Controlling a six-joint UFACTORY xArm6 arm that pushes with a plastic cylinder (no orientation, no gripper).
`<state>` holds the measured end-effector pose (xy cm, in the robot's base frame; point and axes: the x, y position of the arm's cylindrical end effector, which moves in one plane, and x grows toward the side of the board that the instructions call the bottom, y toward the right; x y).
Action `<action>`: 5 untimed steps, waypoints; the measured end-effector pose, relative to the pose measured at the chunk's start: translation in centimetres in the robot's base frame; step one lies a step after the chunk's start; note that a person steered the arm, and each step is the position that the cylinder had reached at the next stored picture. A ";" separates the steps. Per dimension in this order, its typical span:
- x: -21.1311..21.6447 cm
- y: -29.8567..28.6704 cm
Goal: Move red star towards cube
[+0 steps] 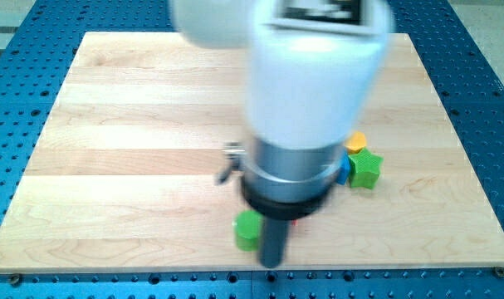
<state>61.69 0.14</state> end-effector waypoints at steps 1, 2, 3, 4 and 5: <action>-4.1 -1.3; -6.7 -2.7; -2.9 -1.8; 0.1 -1.7; -0.7 0.6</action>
<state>61.00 0.75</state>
